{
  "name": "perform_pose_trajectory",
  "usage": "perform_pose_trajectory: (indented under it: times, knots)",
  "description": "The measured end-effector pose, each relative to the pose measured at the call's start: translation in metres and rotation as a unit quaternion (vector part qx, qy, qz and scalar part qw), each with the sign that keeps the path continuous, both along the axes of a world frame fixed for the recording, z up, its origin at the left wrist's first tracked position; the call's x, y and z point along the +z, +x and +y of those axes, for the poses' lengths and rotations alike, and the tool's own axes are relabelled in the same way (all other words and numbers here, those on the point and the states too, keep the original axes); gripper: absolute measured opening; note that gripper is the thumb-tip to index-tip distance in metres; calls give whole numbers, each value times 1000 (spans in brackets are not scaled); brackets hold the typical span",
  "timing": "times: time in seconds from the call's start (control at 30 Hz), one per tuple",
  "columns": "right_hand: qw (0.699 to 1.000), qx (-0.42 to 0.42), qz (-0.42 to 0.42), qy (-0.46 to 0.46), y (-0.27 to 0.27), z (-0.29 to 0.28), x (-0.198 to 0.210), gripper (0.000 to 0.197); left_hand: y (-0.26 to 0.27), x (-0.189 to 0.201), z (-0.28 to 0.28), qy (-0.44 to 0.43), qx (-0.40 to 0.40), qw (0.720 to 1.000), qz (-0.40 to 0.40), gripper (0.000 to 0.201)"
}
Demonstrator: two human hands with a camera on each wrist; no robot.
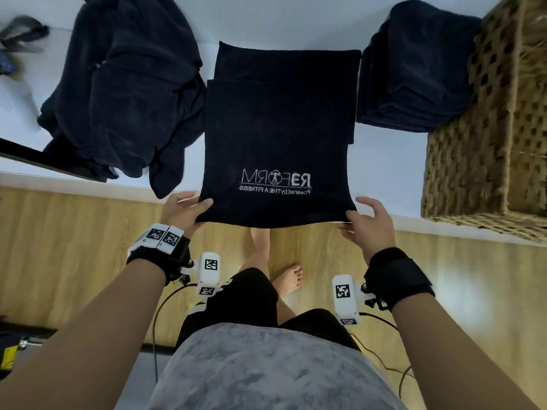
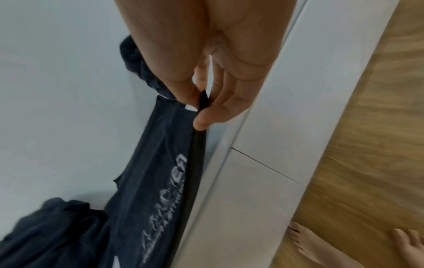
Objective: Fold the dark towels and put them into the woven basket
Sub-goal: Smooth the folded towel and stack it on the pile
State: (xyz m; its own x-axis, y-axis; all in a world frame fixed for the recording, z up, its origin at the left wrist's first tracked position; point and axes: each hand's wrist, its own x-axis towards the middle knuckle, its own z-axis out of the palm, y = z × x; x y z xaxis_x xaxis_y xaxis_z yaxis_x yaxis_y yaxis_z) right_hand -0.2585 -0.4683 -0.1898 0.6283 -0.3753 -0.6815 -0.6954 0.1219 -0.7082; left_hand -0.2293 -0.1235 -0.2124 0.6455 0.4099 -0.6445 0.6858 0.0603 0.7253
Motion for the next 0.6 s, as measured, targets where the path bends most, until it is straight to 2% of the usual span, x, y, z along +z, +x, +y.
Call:
perform_pose_trajectory:
  times: [0.1, 0.2, 0.3, 0.37, 0.47, 0.53, 0.6]
  knots:
    - [999, 12, -45, 20, 11, -2, 25, 21, 4, 20, 6, -32, 42, 996, -73, 32]
    - [996, 16, -69, 52, 26, -5, 46, 29, 18, 38, 12, -106, 55, 986, -112, 20]
    - [993, 25, -93, 67, 45, -12, 61, 37, 40, 52, 15, -129, 1, 980, -152, 39]
    - [992, 48, -107, 43, 60, -16, 65, 42, 57, 58, 14, -93, -65, 980, -166, 48]
    - [990, 82, -108, -36, 88, -19, 65, 32, 86, 66, 10, 36, -154, 974, -164, 42]
    - [987, 89, -100, -87, 109, -18, 63, 18, 107, 69, 6, 113, -169, 963, -176, 30]
    - [981, 92, -106, -134, 132, -14, 65, 13, 132, 73, 0, 139, -156, 960, -186, 25]
